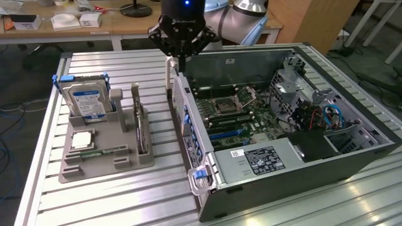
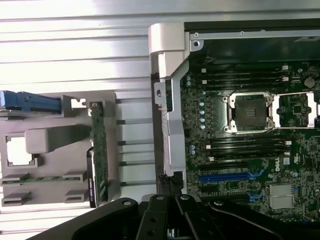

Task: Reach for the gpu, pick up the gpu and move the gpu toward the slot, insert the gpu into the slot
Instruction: 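Reach for the gpu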

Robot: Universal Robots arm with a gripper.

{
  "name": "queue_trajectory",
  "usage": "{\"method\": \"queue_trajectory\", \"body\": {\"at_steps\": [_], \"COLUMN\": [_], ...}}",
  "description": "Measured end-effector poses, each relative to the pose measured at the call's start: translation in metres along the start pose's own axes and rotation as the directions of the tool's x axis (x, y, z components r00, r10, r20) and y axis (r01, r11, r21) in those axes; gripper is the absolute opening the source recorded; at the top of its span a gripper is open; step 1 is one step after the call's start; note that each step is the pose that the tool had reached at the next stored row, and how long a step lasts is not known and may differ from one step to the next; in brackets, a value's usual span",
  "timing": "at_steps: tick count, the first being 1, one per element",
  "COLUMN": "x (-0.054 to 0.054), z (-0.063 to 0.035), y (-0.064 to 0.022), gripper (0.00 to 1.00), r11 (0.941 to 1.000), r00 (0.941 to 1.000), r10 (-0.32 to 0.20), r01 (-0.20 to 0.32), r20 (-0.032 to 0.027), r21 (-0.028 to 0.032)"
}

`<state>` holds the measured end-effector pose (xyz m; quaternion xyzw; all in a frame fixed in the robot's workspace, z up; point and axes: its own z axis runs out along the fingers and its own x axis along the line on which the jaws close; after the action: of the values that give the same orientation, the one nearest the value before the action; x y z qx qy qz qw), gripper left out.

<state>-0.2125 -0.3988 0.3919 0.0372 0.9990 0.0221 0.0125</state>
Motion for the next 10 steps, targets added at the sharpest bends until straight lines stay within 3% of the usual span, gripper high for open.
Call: {"method": "queue_trajectory", "body": {"at_steps": [10], "x": [0.026], "z": [0.0002], "y": [-0.0019], "gripper": [0.1], "r11": [1.0], "r00": [1.0], "r10": [0.0], "r01": [0.0], "r20": [-0.0004], "r21": [0.0001]}}
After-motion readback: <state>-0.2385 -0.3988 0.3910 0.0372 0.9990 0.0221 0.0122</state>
